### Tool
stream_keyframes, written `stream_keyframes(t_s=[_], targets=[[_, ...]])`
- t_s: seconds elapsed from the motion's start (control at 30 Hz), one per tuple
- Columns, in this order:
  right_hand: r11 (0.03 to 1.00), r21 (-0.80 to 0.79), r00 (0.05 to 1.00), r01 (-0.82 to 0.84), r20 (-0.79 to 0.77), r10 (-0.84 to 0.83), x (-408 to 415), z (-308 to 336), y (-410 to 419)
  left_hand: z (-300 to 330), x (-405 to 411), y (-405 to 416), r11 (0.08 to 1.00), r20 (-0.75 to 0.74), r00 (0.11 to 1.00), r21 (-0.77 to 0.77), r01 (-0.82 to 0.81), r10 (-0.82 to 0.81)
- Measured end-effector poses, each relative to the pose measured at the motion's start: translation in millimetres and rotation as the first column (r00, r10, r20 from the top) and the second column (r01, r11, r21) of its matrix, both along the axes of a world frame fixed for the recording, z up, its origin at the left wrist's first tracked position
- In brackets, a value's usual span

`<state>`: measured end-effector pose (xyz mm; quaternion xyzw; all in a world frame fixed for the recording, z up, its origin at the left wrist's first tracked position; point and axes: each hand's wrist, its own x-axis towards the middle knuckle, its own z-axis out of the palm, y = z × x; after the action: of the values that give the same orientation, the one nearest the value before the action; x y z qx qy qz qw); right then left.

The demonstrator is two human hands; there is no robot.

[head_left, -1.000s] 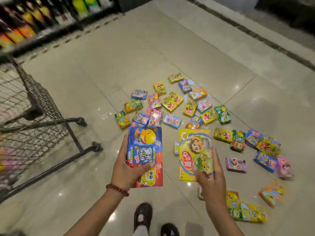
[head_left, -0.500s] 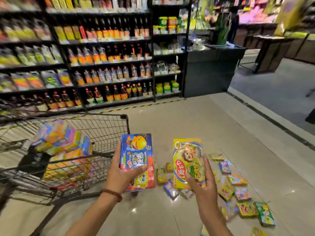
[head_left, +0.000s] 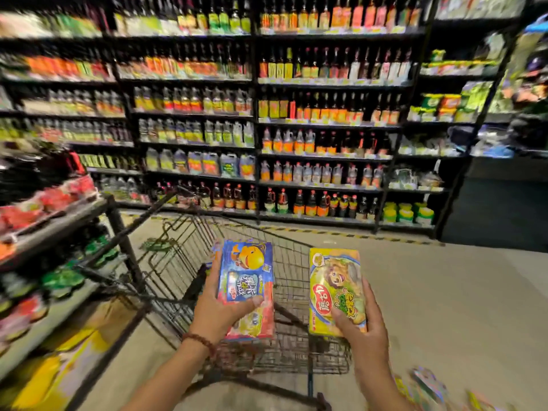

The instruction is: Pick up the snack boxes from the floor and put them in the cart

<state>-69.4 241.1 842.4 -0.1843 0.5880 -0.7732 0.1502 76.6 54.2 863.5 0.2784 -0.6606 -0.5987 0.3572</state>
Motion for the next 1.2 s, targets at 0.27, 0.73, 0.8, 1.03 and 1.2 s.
stream_keyframes(t_s=[0.27, 0.73, 0.8, 1.03, 1.2], targets=[[0.992, 0.021, 0.992, -0.124, 0.026, 0.123, 20, -1, -151, -12, 17, -139, 1.0, 0.008, 1.0, -0.01, -0.027, 0.027], [0.975, 0.178, 0.985, -0.132, 0.137, 0.108, -52, -81, -265, -75, -62, -267, 0.991, 0.057, 0.995, 0.107, 0.077, -0.083], [0.966, 0.206, 0.978, -0.154, 0.167, 0.12, -65, -100, -276, -93, -75, -280, 0.984, 0.089, 0.992, 0.165, 0.07, -0.086], [0.929, 0.282, 0.93, -0.241, 0.34, 0.138, -82, -181, -305, -174, -99, -302, 0.946, 0.279, 0.952, 0.323, 0.031, -0.127], [0.895, 0.399, 0.926, -0.201, 0.375, 0.04, -87, -210, -332, -222, -104, -321, 0.904, 0.359, 0.922, 0.426, -0.024, -0.145]])
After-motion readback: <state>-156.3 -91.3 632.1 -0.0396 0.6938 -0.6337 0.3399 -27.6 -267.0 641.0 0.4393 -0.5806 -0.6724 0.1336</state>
